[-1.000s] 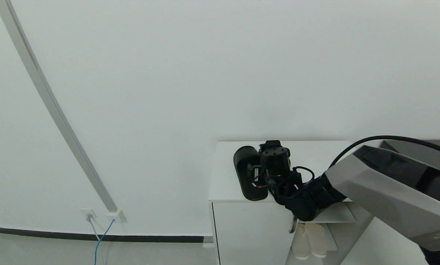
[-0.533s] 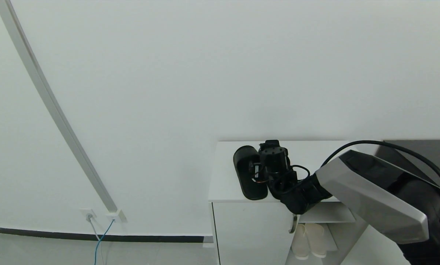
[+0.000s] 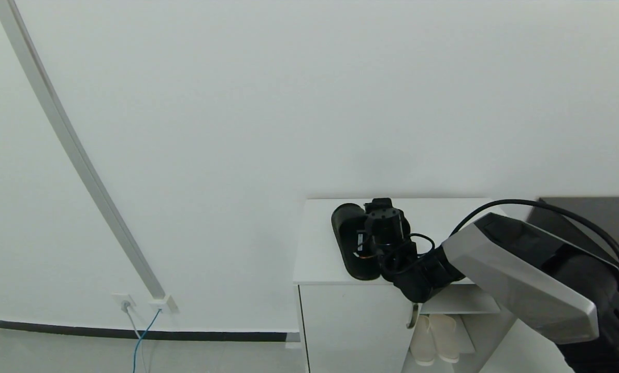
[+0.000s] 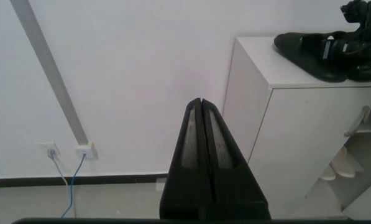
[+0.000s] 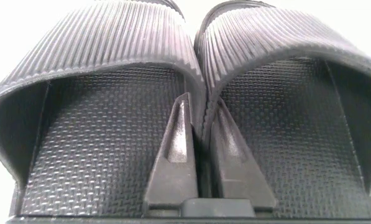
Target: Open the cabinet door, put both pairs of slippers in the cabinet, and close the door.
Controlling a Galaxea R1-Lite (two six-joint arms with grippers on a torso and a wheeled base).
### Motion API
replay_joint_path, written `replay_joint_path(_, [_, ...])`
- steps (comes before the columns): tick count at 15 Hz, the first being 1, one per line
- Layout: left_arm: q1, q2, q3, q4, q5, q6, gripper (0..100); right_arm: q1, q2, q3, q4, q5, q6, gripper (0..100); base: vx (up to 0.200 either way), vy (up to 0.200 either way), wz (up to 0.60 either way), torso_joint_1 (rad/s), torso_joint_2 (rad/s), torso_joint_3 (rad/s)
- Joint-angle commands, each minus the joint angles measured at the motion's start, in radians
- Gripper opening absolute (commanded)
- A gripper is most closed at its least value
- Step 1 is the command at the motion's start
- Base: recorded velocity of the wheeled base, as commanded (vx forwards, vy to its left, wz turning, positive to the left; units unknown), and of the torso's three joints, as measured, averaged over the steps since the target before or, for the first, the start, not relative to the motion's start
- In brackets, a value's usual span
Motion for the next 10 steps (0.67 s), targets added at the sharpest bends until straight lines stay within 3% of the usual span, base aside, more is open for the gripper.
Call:
replay_joint_path(1, [0.001, 0.001, 0.000, 0.000, 0.000, -0.002, 0, 0.001, -0.007, 0.006, 0.000, -0.002, 0.000, 0, 0.000, 0.000, 0.00, 0.000, 0.00, 0.000])
replay_joint_path(6, [0.001, 0.001, 0.000, 0.000, 0.000, 0.000, 0, 0.012, -0.162, 0.135, 0.000, 0.000, -0.006, 0, 0.000, 0.000, 0.00, 0.000, 0.00, 0.000])
replay_joint_path(10, [0.001, 0.001, 0.002, 0.000, 0.000, 0.000, 0, 0.052, -0.346, 0.330, -0.003, 0.031, -0.015, 0, 0.000, 0.000, 0.00, 0.000, 0.00, 0.000])
